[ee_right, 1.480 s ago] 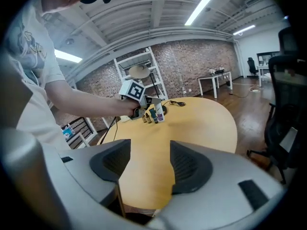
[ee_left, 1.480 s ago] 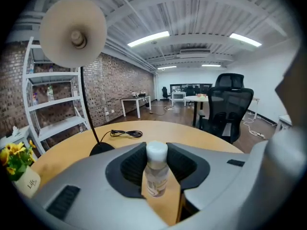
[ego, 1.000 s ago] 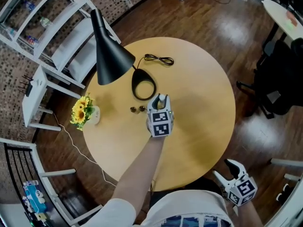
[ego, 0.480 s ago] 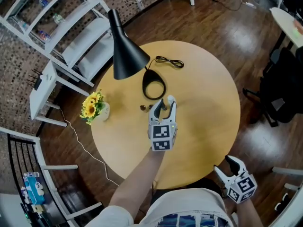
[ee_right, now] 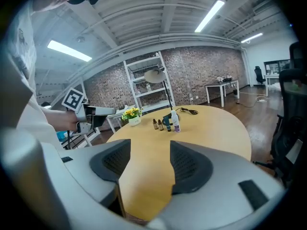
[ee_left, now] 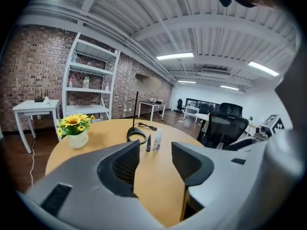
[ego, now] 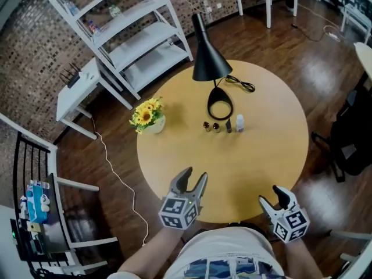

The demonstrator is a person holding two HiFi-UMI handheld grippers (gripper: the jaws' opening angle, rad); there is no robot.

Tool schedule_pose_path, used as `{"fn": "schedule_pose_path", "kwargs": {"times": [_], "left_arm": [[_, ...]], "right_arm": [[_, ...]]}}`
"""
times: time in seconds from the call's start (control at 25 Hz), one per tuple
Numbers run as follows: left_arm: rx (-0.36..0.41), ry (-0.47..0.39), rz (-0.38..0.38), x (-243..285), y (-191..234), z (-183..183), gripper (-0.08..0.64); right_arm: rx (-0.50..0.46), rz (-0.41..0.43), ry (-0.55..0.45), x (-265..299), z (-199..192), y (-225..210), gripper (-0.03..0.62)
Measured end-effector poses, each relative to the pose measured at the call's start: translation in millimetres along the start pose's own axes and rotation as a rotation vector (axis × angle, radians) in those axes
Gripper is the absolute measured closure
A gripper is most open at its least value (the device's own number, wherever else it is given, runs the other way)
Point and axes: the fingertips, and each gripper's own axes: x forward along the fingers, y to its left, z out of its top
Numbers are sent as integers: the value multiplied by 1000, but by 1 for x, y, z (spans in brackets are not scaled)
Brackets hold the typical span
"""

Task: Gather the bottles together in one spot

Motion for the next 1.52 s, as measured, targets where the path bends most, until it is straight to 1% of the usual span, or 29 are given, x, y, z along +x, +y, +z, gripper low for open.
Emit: {"fn": "schedule_pose_path", "kwargs": {"times": [0.12, 0.24, 0.32, 0.4, 0.52, 0.64, 0.88, 1.04, 1.12, 1.2, 1.36, 1.52], "left_arm": [[-20, 19, 12, -58, 13, -21, 365], [-23, 35, 7, -98, 24, -39, 365], [-20, 48, -8, -116, 29, -50, 365], [-36, 52, -34, -134, 30, -58, 365], [-53, 32, -73, -162, 30, -65, 364], [-46, 20, -90, -189, 30, -73, 362], [-22, 23, -92, -241, 39, -92, 362], [-12, 23, -87, -260, 34, -106, 362], [-14, 27, -104, -264, 26, -115, 362], [-10, 28, -121, -277, 24, -118, 362], [9, 15, -116, -318, 45, -120, 362], [0, 19, -100, -338, 61, -129, 362]], "right_arm": [[-22, 3, 18, 2, -4, 37, 310], [-47, -16, 28, 0, -7, 68, 310], [-67, -35, 32, -3, -10, 87, 310], [-68, -49, 38, -5, -16, 106, 310], [-67, -67, 32, -13, -20, 133, 310], [-74, -91, 24, -25, -27, 157, 310], [-45, -148, -1, -55, -43, 196, 310], [-36, -183, -6, -74, -56, 204, 318], [-26, -210, 5, -88, -67, 205, 318], [-23, -231, 14, -99, -74, 217, 318], [-44, -216, 15, -94, -78, 260, 318], [-70, -197, 18, -84, -77, 282, 318]]}}
